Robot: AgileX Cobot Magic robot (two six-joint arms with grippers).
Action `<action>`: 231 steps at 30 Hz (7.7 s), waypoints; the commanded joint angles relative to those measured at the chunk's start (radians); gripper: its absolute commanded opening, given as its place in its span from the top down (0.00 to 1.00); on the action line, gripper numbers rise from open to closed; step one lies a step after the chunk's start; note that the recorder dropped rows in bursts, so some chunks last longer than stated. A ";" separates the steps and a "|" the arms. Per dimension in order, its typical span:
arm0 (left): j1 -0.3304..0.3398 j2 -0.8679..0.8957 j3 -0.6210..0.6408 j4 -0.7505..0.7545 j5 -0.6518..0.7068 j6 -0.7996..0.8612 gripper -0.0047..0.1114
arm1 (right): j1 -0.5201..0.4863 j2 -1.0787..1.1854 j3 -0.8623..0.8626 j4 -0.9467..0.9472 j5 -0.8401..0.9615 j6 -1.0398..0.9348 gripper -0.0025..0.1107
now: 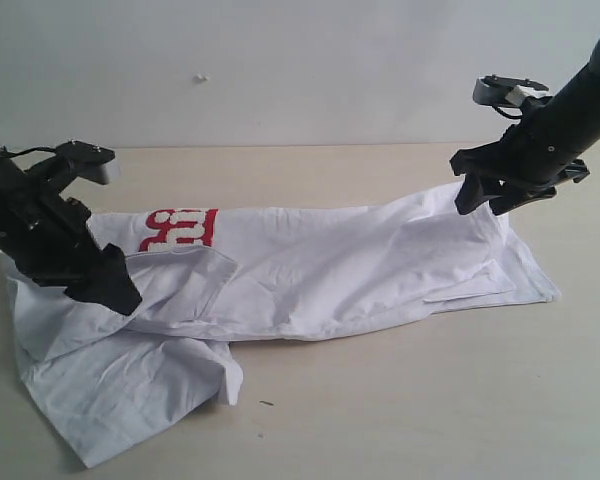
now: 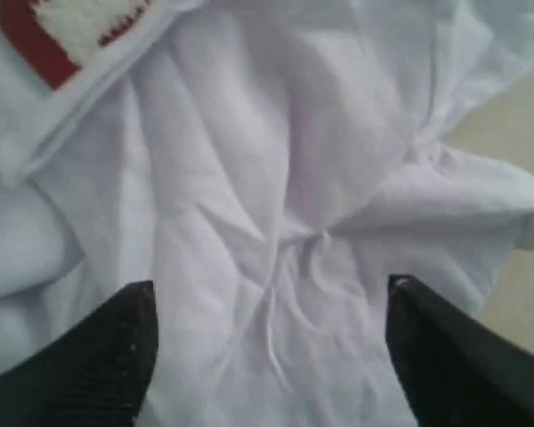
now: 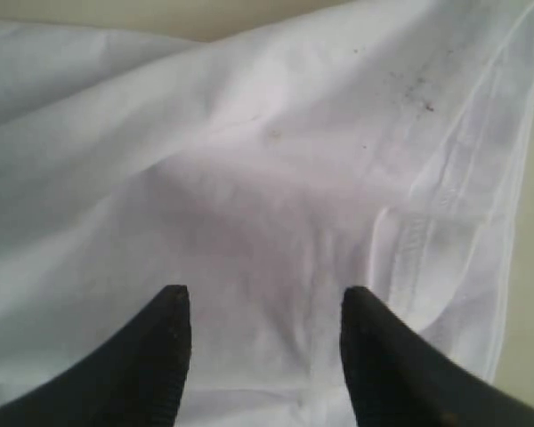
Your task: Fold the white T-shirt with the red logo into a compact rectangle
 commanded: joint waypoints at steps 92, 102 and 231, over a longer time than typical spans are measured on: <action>-0.452 -0.293 0.342 0.334 -0.277 -0.282 0.44 | -0.002 -0.001 -0.010 0.032 -0.016 -0.006 0.53; -0.600 -0.186 0.384 0.479 -0.398 -0.415 0.41 | -0.002 -0.001 -0.010 0.036 0.002 -0.008 0.53; -0.905 -0.192 0.280 0.845 -0.200 -0.797 0.67 | -0.002 -0.001 -0.010 0.066 0.057 -0.007 0.53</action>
